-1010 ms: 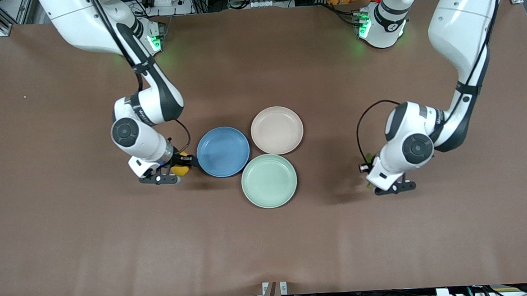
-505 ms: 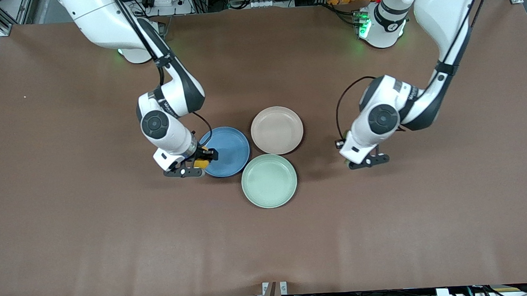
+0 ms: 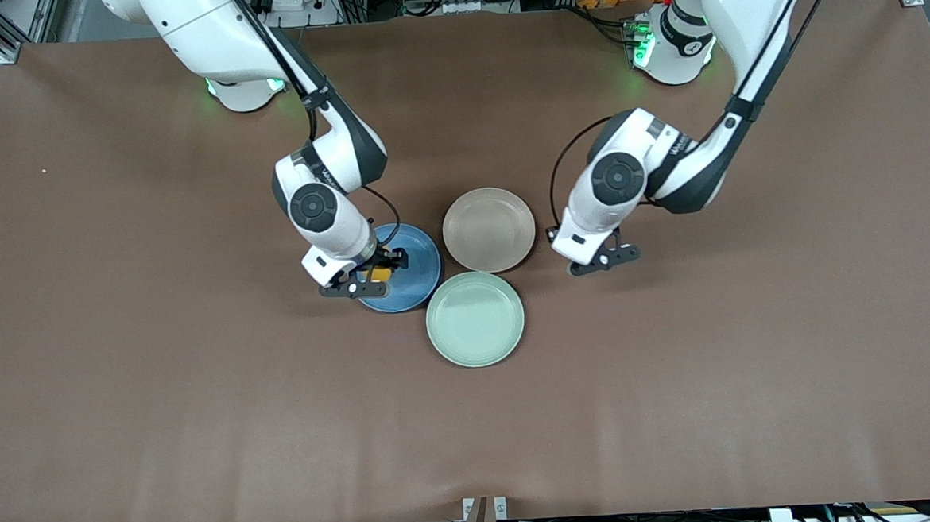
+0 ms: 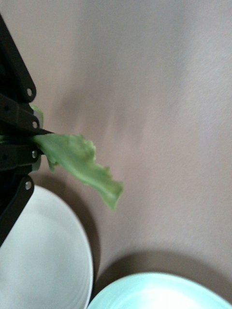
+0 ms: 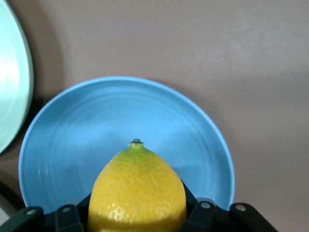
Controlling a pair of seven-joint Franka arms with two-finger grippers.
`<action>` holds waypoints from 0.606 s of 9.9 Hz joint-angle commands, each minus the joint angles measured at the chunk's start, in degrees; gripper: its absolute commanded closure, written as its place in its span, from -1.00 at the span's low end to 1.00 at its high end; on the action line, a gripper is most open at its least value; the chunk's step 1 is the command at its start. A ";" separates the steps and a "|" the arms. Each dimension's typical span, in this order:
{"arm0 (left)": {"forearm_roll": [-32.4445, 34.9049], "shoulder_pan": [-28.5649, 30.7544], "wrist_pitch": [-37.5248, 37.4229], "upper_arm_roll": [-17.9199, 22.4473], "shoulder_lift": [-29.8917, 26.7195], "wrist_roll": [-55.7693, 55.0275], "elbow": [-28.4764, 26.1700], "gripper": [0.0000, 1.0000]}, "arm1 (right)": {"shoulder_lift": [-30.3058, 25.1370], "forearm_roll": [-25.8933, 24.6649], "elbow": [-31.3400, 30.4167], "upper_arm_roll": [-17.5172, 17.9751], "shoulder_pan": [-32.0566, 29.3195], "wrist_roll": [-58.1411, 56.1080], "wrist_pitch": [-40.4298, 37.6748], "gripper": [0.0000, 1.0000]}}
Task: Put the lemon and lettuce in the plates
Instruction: 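Lower the lettuce onto the beige plate while the right gripper lowers the lemon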
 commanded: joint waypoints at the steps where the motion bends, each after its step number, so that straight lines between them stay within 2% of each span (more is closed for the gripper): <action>1: -0.15 -0.64 1.54 -2.15 -0.98 -5.80 -1.36 1.00 | 2.09 0.44 1.24 -0.35 1.47 1.42 1.54 0.13; 6: 0.29 -7.41 7.78 -2.07 1.30 -14.52 -1.27 1.00 | 4.38 0.44 1.42 -0.35 2.35 2.83 4.28 0.09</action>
